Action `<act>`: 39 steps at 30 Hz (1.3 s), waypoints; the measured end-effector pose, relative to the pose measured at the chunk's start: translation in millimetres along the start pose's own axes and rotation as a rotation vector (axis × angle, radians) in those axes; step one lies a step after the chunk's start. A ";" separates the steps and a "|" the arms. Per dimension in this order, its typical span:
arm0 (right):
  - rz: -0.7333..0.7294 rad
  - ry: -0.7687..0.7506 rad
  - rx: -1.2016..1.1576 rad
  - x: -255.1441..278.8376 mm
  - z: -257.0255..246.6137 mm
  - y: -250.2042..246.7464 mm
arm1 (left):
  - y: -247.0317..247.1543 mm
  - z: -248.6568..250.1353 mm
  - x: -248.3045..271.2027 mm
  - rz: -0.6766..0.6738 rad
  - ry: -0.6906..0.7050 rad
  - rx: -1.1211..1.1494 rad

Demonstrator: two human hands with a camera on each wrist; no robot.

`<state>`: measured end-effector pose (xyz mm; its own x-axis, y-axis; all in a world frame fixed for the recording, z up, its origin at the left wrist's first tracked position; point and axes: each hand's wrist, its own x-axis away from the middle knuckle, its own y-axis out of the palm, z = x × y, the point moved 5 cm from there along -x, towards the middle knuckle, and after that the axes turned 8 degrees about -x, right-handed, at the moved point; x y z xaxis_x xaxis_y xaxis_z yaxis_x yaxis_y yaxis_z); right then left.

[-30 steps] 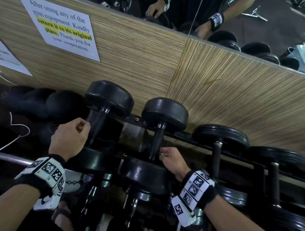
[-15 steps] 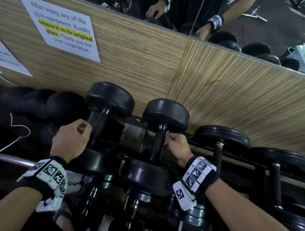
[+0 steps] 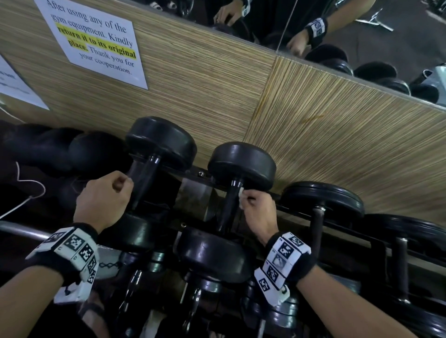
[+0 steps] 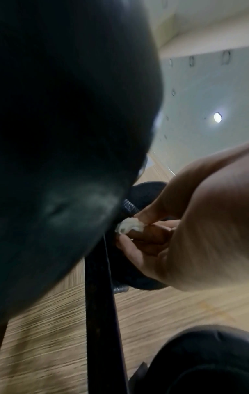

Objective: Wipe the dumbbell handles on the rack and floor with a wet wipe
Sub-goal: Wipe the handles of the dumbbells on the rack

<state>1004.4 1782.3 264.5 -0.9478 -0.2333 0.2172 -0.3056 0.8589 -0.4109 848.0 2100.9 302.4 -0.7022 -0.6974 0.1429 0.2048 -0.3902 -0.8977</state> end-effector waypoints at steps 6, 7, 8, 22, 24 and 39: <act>-0.185 0.062 0.229 46.7 14.7 3.3 | 1.1 -2.5 -1.3 0.009 0.002 -0.002; -0.162 0.047 0.238 43.4 9.6 0.0 | 0.8 -2.2 -1.1 0.009 -0.002 -0.001; -0.107 0.014 0.238 35.7 1.9 -4.4 | 0.6 -2.2 -0.9 0.009 -0.004 0.002; -0.412 -0.102 0.283 40.3 -12.9 20.2 | -1.2 -0.6 1.2 -0.020 -0.014 0.025; -0.423 -0.098 0.294 39.7 -15.1 22.9 | -1.4 0.3 2.1 -0.021 -0.017 0.028; -0.492 -0.110 0.442 29.2 -31.4 20.4 | -1.0 -2.8 0.2 -0.023 -0.023 0.046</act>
<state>973.3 1807.3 290.2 -0.6848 -0.6155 0.3900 -0.6909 0.3784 -0.6159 845.7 2102.8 302.1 -0.6917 -0.7012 0.1728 0.2204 -0.4329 -0.8741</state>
